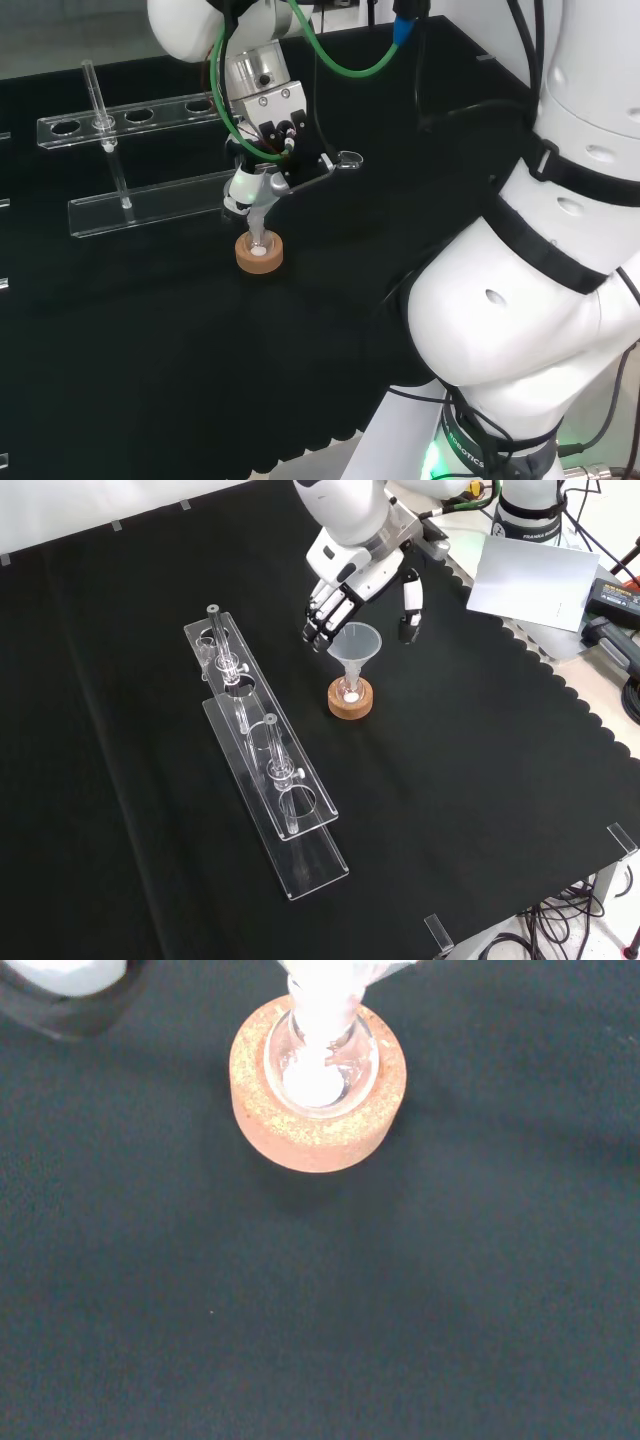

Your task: Remove the funnel from the round-bottom flask.

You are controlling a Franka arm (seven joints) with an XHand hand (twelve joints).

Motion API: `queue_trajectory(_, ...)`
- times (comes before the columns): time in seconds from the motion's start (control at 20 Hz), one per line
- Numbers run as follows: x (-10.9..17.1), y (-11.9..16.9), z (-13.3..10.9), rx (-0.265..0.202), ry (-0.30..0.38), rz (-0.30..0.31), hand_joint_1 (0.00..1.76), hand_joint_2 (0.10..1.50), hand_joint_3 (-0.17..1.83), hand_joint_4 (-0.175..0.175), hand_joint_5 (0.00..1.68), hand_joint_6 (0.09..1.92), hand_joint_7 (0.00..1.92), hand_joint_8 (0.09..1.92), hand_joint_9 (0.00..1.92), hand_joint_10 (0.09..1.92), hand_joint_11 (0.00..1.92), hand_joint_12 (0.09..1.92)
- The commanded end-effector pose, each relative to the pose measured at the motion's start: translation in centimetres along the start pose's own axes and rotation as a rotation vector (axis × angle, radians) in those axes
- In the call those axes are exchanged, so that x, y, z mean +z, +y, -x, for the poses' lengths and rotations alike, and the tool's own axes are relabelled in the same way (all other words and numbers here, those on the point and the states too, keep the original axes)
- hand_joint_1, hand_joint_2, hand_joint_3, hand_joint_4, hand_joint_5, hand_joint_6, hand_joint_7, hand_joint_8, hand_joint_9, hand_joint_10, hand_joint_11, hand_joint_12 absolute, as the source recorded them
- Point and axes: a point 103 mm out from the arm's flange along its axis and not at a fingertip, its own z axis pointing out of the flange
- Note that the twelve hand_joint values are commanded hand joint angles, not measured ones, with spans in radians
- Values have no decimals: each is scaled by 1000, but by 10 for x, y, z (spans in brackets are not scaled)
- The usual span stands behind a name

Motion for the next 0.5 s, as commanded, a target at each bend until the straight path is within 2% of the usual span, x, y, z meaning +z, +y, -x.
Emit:
queue_trajectory(0.05,12,21,1,-15,13,-19,740,630,291,-17,45,87,0,224,29,878,299,1500)
queue_trajectory(0.5,20,28,3,-16,16,-31,742,629,298,-19,67,87,0,290,69,876,318,1487)
